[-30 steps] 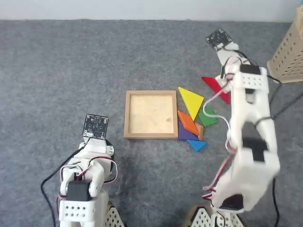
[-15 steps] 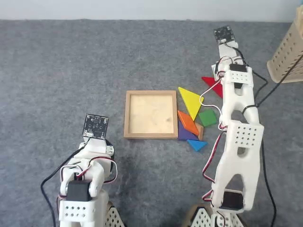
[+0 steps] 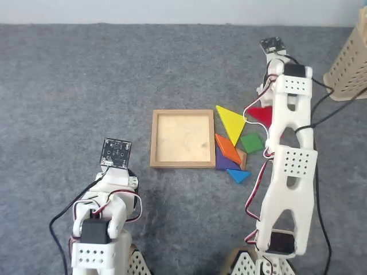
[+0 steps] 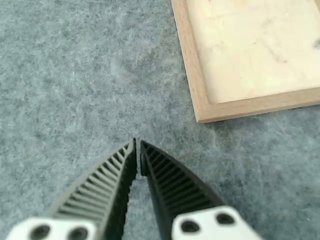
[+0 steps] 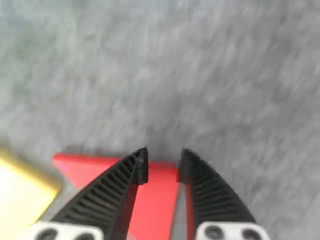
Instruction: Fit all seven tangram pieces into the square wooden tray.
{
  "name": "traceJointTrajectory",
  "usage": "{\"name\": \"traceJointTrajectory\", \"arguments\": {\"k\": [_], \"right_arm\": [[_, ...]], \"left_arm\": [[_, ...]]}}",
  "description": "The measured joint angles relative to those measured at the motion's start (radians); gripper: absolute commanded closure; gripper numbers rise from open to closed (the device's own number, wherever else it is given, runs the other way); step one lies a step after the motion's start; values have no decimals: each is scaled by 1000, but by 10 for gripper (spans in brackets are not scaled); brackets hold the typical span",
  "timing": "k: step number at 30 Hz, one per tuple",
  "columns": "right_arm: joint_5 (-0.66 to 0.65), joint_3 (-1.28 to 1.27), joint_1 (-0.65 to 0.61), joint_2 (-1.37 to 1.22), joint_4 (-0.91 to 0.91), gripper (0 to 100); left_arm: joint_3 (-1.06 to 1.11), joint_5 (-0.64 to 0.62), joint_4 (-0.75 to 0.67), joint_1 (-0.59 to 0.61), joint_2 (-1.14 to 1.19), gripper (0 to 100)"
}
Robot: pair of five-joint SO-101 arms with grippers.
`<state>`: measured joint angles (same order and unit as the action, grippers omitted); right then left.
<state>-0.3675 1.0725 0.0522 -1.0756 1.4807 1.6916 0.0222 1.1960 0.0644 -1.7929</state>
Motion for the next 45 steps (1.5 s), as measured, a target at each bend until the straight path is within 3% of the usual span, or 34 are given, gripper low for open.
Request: {"name": "traceJointTrajectory", "arguments": {"k": [7,10,17,24,30,33,40,45], "right_arm": [[-91,38,0,0,265,943],[-126,49,23,0,270,983],[-183,-133,118,78,272,935],[-209,-269,115,310,272,935],[-285,-448,6,516,270,935],[-318,-617,-23,591,207,904],[-381,-1059,-69,732,-137,772],[-384,-1188,-118,756,-287,761]], "left_arm": [[0,0,0,0,0,989],[0,0,0,0,0,989],[0,0,0,0,0,989],[0,0,0,0,0,989],[0,0,0,0,0,989],[0,0,0,0,0,989],[0,0,0,0,0,989],[0,0,0,0,0,989]]}}
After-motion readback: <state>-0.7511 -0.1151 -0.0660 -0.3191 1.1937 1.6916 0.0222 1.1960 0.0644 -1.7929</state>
